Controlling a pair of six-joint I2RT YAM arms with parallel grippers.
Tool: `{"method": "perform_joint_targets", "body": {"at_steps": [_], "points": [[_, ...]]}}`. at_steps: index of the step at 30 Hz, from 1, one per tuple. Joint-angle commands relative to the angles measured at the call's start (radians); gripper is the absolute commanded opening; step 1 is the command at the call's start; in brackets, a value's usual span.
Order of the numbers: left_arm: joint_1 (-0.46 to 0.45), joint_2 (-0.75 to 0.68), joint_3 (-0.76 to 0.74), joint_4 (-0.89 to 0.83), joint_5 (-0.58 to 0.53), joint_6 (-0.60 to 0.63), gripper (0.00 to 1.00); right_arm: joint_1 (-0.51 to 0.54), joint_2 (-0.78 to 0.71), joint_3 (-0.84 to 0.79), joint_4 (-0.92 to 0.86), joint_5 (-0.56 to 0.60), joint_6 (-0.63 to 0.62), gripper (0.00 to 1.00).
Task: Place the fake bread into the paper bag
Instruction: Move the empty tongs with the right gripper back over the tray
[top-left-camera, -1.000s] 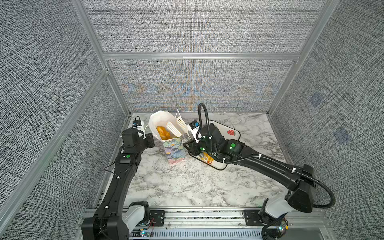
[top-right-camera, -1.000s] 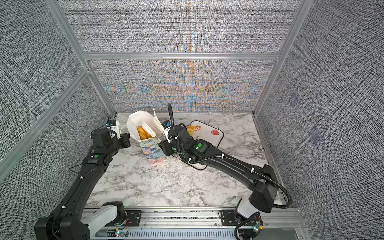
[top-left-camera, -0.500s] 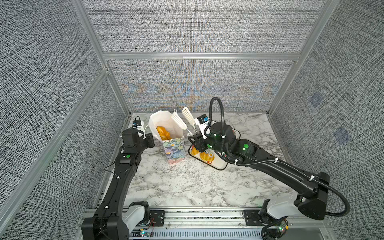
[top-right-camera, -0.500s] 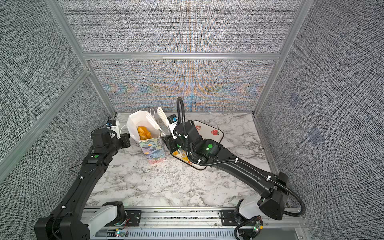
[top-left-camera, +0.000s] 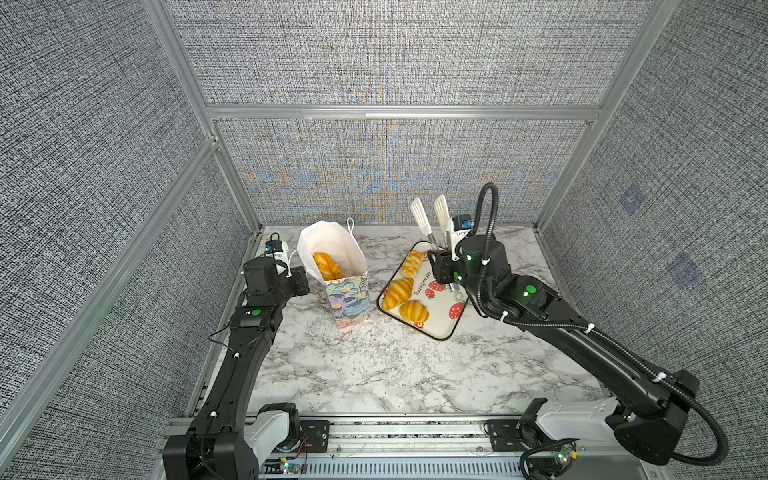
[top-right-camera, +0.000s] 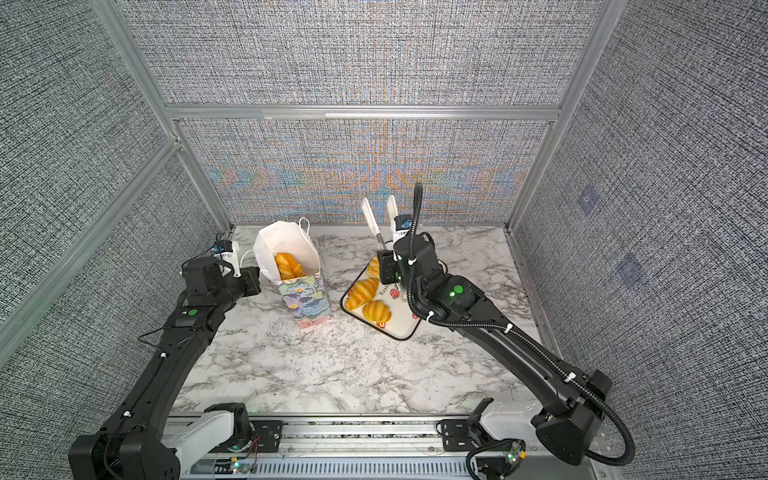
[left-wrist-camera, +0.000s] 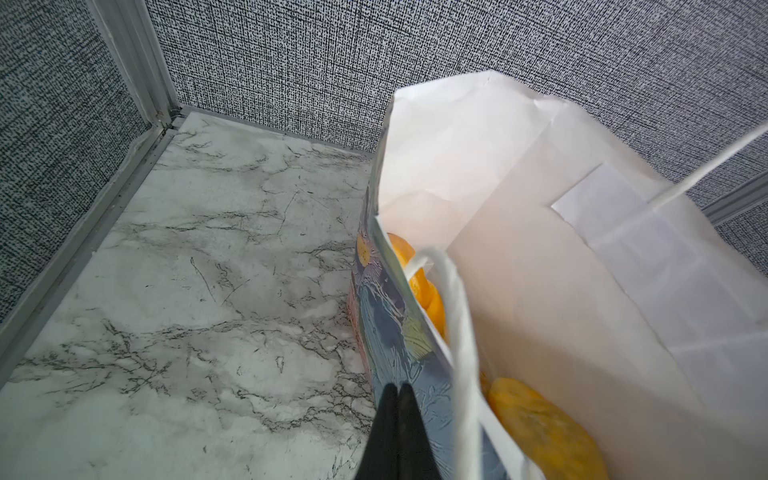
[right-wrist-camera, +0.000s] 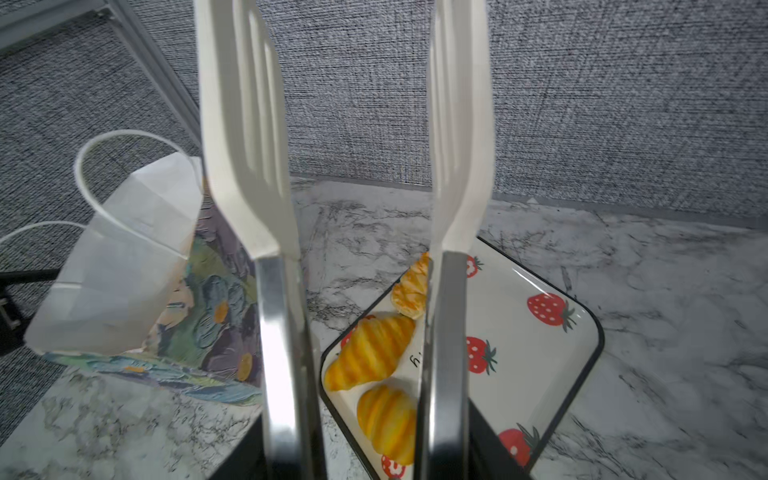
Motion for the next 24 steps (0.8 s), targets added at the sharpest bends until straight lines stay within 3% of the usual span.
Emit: {"method": "perform_joint_targets", "body": {"at_steps": [1,11,24], "points": [[0.000,0.002,-0.002,0.015,0.011,-0.001,0.00,-0.046,0.016,-0.007,-0.047,-0.005,0.095,0.50],[0.000,0.002,-0.003,0.016,0.012,-0.001,0.00,-0.161,0.169,0.025,-0.149,-0.110,0.241,0.50],[0.000,-0.002,-0.003,0.014,0.010,0.002,0.00,-0.165,0.415,0.173,-0.253,-0.169,0.344,0.50]]}}
